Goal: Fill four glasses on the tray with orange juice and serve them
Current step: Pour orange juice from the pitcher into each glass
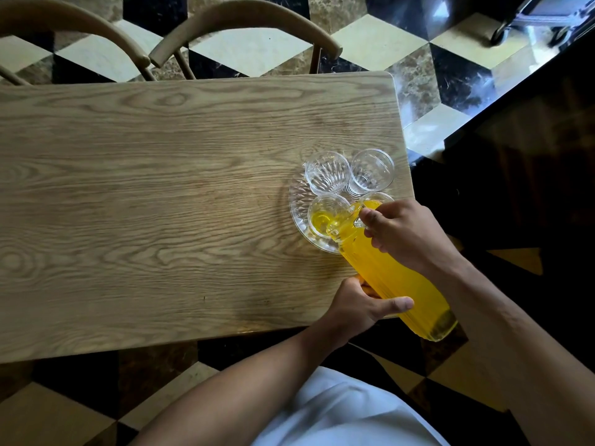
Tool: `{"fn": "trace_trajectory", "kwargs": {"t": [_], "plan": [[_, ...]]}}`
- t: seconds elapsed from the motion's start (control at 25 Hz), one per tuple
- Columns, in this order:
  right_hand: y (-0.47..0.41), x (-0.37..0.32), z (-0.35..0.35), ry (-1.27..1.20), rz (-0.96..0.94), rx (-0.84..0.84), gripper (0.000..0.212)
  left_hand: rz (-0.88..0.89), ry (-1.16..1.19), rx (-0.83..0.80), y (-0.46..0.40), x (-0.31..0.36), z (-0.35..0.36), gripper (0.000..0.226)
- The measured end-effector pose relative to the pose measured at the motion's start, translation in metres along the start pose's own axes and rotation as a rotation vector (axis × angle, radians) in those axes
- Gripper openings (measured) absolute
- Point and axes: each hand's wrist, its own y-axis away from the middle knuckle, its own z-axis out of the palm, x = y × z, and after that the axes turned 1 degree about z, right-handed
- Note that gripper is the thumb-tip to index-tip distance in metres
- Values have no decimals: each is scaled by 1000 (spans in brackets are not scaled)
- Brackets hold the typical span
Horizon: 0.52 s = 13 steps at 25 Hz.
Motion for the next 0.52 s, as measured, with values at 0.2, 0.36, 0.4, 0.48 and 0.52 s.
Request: {"fn": "trace_trajectory", "kwargs": {"t": [0.2, 0.36, 0.4, 0.48, 0.52], "plan": [[-1, -2, 0, 22, -4, 5, 46, -14, 19, 4, -2, -1, -1, 46], [-2, -7, -1, 28, -8, 2, 45, -19, 16, 1, -2, 3, -2, 46], [-2, -8, -1, 33, -9, 1, 45, -26, 19, -1, -2, 3, -2, 46], [-3, -9, -1, 42, -10, 0, 45, -31, 29, -2, -2, 4, -2, 43], [-3, -10, -1, 48, -9, 0, 46, -30, 30, -3, -2, 4, -1, 41]]}}
